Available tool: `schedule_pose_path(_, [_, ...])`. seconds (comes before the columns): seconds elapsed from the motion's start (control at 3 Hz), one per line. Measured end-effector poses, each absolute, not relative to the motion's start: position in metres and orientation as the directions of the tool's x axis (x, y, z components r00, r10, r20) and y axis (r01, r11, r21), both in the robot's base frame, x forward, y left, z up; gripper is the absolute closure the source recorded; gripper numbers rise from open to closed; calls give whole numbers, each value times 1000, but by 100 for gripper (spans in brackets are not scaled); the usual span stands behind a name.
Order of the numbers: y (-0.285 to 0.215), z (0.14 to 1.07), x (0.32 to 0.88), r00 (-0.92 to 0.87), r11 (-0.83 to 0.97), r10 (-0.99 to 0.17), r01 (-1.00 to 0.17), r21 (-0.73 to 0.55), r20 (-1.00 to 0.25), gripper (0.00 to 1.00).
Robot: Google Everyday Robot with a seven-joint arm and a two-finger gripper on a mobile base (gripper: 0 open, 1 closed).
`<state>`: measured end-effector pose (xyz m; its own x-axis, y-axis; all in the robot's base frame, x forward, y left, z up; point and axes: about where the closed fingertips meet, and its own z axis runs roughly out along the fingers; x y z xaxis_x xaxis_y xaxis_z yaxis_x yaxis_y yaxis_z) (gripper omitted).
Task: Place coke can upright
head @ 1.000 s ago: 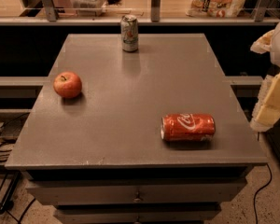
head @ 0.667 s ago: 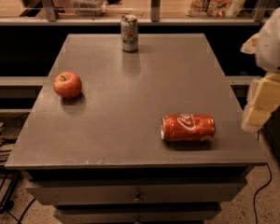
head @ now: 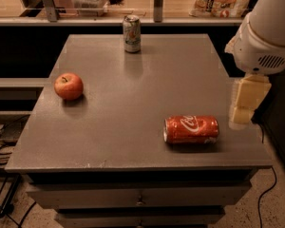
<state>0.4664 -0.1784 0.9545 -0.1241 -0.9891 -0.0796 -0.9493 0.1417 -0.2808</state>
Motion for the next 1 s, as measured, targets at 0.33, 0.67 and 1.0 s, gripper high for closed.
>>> schedule_pose_path(0.33, [-165,946,468,-83,97,-995,-961,-261,-64,0])
schedule_pose_path(0.67, [-143,933,468,-31,36,-999,-970,-240,-26,0])
schedule_pose_path(1.0, [-121,913,464,15,-16,-1000,-979,-202,9,0])
